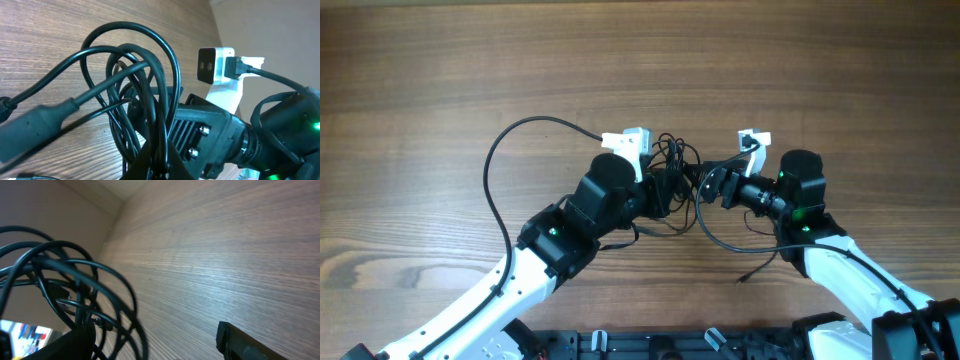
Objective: Untangle cables
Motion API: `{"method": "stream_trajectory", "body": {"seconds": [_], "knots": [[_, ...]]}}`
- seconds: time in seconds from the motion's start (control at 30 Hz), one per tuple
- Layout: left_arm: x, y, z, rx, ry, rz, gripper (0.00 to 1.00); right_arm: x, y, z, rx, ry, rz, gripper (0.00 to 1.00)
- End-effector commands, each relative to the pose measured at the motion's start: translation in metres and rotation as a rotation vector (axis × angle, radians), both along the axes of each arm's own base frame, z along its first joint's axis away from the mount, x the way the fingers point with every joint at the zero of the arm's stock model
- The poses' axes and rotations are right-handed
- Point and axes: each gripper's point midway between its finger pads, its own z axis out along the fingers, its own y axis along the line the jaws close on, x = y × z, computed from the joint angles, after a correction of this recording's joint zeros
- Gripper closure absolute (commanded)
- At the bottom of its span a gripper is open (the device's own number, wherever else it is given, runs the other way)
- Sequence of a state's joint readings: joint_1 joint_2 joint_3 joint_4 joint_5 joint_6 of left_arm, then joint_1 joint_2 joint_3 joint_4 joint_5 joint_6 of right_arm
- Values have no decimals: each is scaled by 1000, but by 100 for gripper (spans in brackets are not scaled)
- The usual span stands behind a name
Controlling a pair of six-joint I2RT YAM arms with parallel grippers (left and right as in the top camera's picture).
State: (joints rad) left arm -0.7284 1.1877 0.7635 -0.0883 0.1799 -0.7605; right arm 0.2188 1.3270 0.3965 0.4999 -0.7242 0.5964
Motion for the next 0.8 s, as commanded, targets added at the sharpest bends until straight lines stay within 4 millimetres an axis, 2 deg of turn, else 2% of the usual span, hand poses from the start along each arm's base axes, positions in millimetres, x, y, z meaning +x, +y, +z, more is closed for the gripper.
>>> {"method": "stream_trajectory", "body": {"seconds": [0.0,0.07,0.1,0.17,0.27,0.33,0.4,0.43,0.53,0.6,0.67,0.77], "knots": [[-1,-3,3,16,-44,-32,96,-8,13,16,30,-58,87,20],[-7,-13,13,-32,-61,-92,96,-1,8,13,7,-57,36,20],[-15,-23,24,-69,-101,-176,96,4,4,9,-10,-53,1,20],[-39,-39,46,-142,-175,-368,96,20,-19,-11,-97,0,-166,20],[-62,-36,61,-180,-211,-497,96,30,-60,-42,-170,158,-412,17],[-72,-27,70,-180,-243,-534,96,31,-73,-46,-170,186,-445,15],[-71,-10,66,-127,-244,-497,96,32,-89,-52,-156,236,-504,14],[-64,3,58,-82,-215,-431,96,32,-96,-54,-149,259,-530,10],[-41,45,27,78,-114,-198,96,31,-96,-52,-119,270,-504,7],[-31,64,14,129,-49,-75,96,30,-94,-51,-112,269,-492,7],[-28,63,11,130,-41,-62,96,31,-94,-51,-112,269,-493,7],[-21,55,5,122,-31,-76,96,29,-90,-50,-99,270,-471,2]]}}
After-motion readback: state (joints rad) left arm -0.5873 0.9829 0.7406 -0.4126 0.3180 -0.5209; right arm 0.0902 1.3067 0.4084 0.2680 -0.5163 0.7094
